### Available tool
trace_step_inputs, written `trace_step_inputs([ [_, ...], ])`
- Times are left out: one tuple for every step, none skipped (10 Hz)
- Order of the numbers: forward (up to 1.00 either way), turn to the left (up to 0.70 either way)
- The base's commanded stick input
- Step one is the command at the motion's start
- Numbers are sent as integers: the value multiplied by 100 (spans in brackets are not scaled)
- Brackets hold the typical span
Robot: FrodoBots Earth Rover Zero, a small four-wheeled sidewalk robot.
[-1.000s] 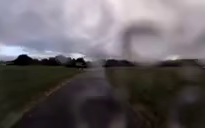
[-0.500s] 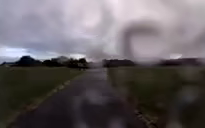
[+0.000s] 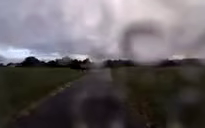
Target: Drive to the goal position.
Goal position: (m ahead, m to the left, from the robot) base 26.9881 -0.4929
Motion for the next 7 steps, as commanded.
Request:
trace_step_inputs([
  [70,0],
  [70,0],
  [70,0],
  [70,0],
  [70,0],
  [70,0],
  [70,0],
])
